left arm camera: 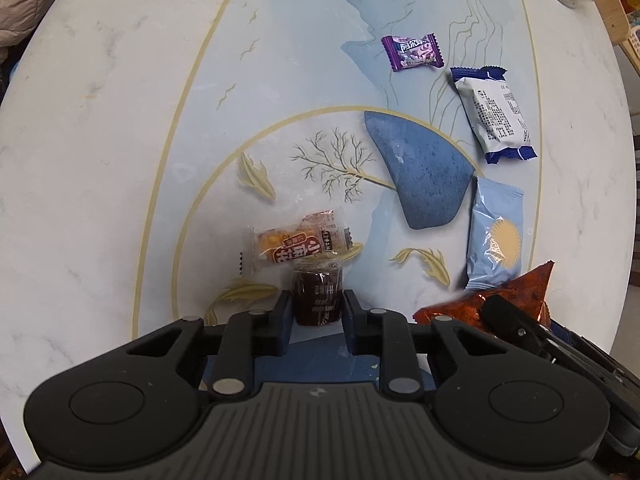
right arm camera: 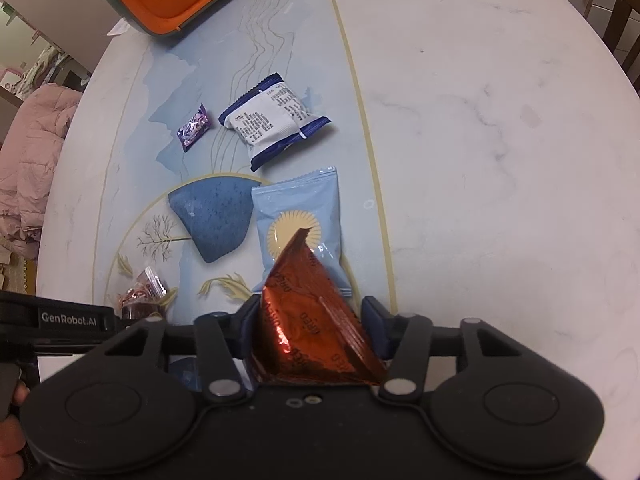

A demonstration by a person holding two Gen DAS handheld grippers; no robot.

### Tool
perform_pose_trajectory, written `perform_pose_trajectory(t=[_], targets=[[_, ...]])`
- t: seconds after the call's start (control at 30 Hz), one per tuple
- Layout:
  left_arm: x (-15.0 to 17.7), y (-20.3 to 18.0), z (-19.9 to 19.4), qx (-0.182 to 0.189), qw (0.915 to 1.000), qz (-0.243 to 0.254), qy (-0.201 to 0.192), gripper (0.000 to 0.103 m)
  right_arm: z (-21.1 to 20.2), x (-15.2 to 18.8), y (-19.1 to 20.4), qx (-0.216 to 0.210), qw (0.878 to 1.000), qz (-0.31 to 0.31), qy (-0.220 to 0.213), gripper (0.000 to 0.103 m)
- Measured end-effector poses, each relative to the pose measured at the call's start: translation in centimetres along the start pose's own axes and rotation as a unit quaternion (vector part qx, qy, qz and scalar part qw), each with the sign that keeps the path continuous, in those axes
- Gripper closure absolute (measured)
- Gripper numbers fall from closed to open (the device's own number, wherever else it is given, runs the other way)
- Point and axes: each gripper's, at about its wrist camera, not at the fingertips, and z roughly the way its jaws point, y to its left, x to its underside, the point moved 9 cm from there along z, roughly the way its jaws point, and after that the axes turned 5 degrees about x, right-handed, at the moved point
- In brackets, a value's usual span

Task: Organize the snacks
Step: 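Grasp the small brown cup with the left gripper while the right grasps the copper bag, then carry the brown cup and copper bag into the white box with both grippers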

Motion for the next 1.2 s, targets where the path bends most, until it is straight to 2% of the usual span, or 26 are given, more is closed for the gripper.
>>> perform_pose_trajectory(t=[0.27,0.63,1.2], targets=[[0.8,0.2,-2.2,0.017,0.9996,-0.003,-0.023,0.079,-2.1,0.2,0.3,-0.011,1.000,-0.010,-0.016,0.056],[2.7,-0.5,-7.1,0.036,0.9972,0.018,-0.063,0.079,-7.8,1.1,1.9,-0.029,0.997,-0.040,-0.056,0.057],[10.3,-1.8,-15.4,0.056,0.9871,0.088,-0.121,0.079,-16.6,5.9,3.7,-0.049,0.990,-0.084,-0.106,0.057]])
